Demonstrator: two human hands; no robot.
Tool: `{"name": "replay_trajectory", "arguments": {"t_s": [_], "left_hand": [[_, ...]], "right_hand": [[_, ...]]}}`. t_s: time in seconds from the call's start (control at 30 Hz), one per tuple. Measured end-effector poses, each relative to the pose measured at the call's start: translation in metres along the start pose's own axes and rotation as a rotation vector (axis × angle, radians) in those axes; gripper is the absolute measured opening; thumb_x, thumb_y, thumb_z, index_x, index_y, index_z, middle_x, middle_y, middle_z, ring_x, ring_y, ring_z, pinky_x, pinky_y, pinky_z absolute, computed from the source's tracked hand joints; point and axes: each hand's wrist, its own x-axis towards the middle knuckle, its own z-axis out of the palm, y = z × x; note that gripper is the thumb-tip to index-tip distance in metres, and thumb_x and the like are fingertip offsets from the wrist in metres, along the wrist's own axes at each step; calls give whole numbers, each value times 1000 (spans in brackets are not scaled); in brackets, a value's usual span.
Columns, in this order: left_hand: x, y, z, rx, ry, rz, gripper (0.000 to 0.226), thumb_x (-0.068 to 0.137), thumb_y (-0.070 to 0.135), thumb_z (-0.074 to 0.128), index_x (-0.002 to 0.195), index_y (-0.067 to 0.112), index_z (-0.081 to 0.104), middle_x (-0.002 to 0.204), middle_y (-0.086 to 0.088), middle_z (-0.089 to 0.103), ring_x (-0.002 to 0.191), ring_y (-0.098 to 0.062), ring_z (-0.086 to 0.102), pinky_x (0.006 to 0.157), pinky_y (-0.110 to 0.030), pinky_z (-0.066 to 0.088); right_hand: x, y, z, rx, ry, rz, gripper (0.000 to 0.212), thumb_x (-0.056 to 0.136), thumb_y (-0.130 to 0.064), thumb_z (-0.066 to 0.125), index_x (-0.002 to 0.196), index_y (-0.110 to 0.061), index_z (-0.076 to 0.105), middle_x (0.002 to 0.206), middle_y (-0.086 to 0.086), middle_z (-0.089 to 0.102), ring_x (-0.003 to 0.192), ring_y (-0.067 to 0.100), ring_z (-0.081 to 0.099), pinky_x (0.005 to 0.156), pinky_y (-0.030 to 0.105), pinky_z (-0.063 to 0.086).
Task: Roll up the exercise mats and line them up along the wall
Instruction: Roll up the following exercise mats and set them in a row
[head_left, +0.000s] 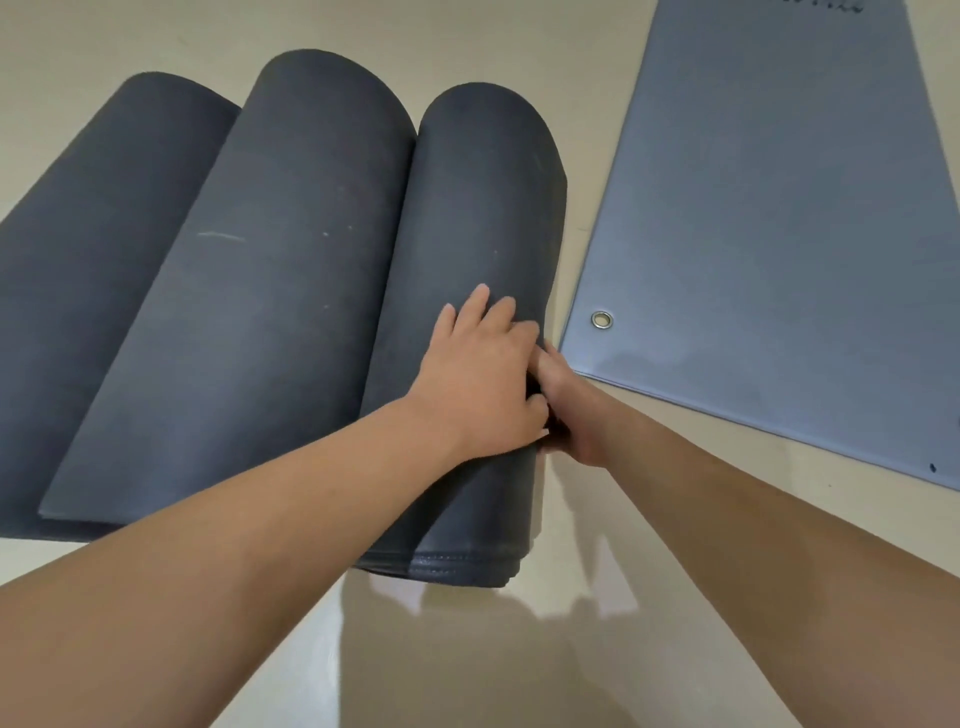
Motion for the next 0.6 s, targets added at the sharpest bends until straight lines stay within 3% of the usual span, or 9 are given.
{"name": "replay_trajectory", "arguments": {"t_s": [0.03, 0.1, 0.17, 0.27, 0.33, 0.4, 0.47, 0.53, 0.6], "left_hand": [[0, 3, 2, 39, -40, 6, 67, 94, 44, 62, 154, 20, 45, 168, -10, 30, 162, -38, 8, 130, -56, 11], [-1, 9, 3, 78, -39, 40, 66, 98, 44, 60, 157, 20, 42, 171, -11, 24, 163, -38, 1, 131, -54, 3], [-1, 18, 3, 87, -27, 90, 65, 100, 42, 59, 158, 19, 41, 172, -11, 22, 163, -37, -2, 131, -51, 0], [2, 32, 2, 91, -70, 149, 54, 99, 36, 60, 149, 16, 53, 165, -11, 35, 163, -38, 6, 132, -49, 4], [8, 44, 1, 110, -88, 217, 45, 98, 34, 61, 139, 15, 61, 138, -8, 50, 153, -37, 26, 130, -45, 18], [20, 66, -1, 195, -122, 317, 35, 97, 33, 61, 127, 17, 63, 110, -1, 44, 122, -26, 42, 107, -34, 35], [38, 102, 1, 237, -213, 359, 21, 98, 32, 61, 115, 20, 61, 104, 1, 41, 103, -20, 41, 80, -29, 34], [63, 143, 11, 291, -308, 365, 14, 100, 31, 60, 109, 21, 56, 105, 0, 44, 101, -23, 50, 72, -30, 37], [91, 183, 32, 372, -363, 357, 15, 100, 27, 59, 114, 20, 56, 107, -1, 44, 98, -25, 52, 74, -35, 40]], "right_hand": [[-3, 1, -8, -38, -20, 30, 83, 74, -86, 59, 147, -46, 48, 136, 3, 66, 114, 31, 66, 77, 46, 63], [-9, 5, -26, -116, 24, 99, 90, 82, -88, 53, 154, -37, 44, 145, 10, 59, 129, 35, 61, 99, 55, 58], [-16, 11, -50, -230, 86, 137, 80, 96, -78, 50, 157, -27, 44, 146, 10, 60, 132, 34, 61, 111, 60, 50], [-32, 16, -86, -431, 87, 183, 60, 107, -58, 52, 154, -22, 50, 136, 9, 67, 119, 29, 68, 108, 54, 54], [-47, 15, -111, -602, 58, 208, 51, 107, -55, 53, 148, -24, 53, 132, 7, 68, 117, 28, 69, 103, 50, 56], [-67, 13, -135, -750, 88, 207, 46, 107, -53, 52, 140, -21, 59, 127, 5, 69, 115, 27, 70, 98, 43, 57], [-88, 14, -156, -957, 132, 185, 49, 109, -50, 47, 140, -15, 62, 133, 8, 65, 122, 30, 65, 98, 40, 55], [-109, 19, -173, -1056, 154, 155, 50, 109, -50, 47, 141, -15, 63, 138, 6, 60, 127, 28, 60, 105, 38, 50], [-113, 40, -199, -951, 231, 88, 45, 106, -52, 54, 135, -21, 67, 131, 1, 64, 119, 24, 62, 102, 36, 51]]}}
